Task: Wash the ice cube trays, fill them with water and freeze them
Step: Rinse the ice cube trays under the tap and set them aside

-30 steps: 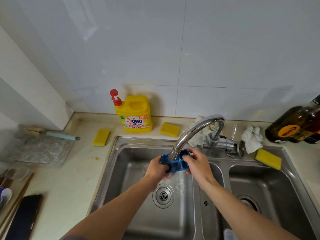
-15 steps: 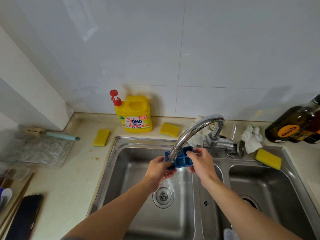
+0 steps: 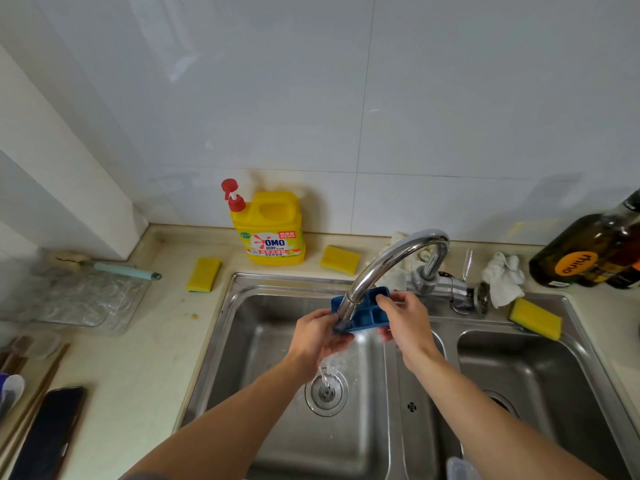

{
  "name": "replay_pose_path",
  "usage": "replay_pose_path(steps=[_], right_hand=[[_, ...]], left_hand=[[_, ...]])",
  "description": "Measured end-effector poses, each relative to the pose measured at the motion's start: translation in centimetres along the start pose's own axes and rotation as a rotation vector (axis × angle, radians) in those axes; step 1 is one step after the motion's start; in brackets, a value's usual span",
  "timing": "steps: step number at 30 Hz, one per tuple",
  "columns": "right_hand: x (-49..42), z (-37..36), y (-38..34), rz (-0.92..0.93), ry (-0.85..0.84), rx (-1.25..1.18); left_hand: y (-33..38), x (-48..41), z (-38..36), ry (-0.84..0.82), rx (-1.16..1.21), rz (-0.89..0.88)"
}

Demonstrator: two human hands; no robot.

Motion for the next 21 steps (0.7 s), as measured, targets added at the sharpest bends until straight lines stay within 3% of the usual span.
replay_pose_path(steps=[17, 21], right_hand=[[0.4, 0.2, -0.31, -0.009, -0.006, -0.006], [0.45, -0.1, 0.4, -0.067, -0.045, -0.033]], left_hand=[[0.72, 0.57, -0.01, 0.027, 0.084, -0.076], [0.99, 0.54, 0.44, 0.063, -0.003, -0.127]])
Point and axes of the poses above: each hand's wrist, its own x-axis away from the middle knuckle, its own z-axis out of the back of the hand, y = z × x, the point moved 5 cm from there along -x, towards the middle knuckle, and after that the axes turned 7 degrees about -z, right-handed, at the moved point
